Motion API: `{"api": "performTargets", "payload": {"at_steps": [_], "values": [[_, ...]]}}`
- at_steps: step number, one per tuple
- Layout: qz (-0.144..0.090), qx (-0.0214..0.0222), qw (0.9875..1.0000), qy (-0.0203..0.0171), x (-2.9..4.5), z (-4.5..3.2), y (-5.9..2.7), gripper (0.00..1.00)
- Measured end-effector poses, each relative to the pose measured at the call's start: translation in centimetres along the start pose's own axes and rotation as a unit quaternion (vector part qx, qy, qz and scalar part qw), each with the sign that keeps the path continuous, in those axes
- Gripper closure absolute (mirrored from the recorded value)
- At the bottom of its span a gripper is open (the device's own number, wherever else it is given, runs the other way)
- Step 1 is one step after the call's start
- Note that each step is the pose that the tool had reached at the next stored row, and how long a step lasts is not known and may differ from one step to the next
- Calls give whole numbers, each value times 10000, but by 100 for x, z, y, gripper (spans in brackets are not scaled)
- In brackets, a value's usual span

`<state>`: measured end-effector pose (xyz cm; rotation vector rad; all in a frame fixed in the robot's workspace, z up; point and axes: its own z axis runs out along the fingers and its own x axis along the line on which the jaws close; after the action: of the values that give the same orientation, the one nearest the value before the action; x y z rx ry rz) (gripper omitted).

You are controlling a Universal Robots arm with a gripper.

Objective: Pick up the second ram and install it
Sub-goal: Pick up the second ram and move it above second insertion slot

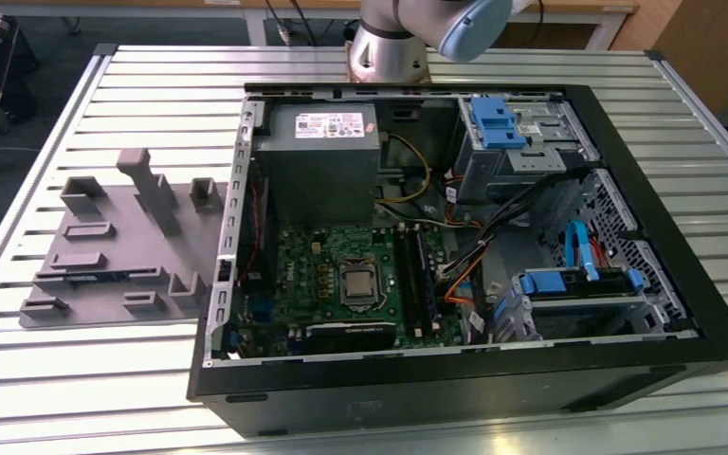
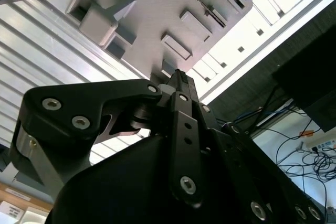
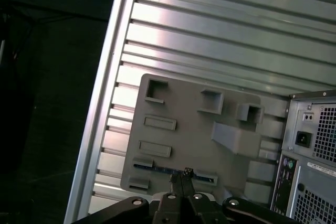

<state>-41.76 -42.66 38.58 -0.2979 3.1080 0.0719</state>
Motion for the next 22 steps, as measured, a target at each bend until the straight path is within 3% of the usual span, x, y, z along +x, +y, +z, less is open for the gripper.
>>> {"api": "performTargets", "payload": {"at_steps": [22], "values": [[-216, -5, 9998, 9, 0, 0, 0, 89]]}}
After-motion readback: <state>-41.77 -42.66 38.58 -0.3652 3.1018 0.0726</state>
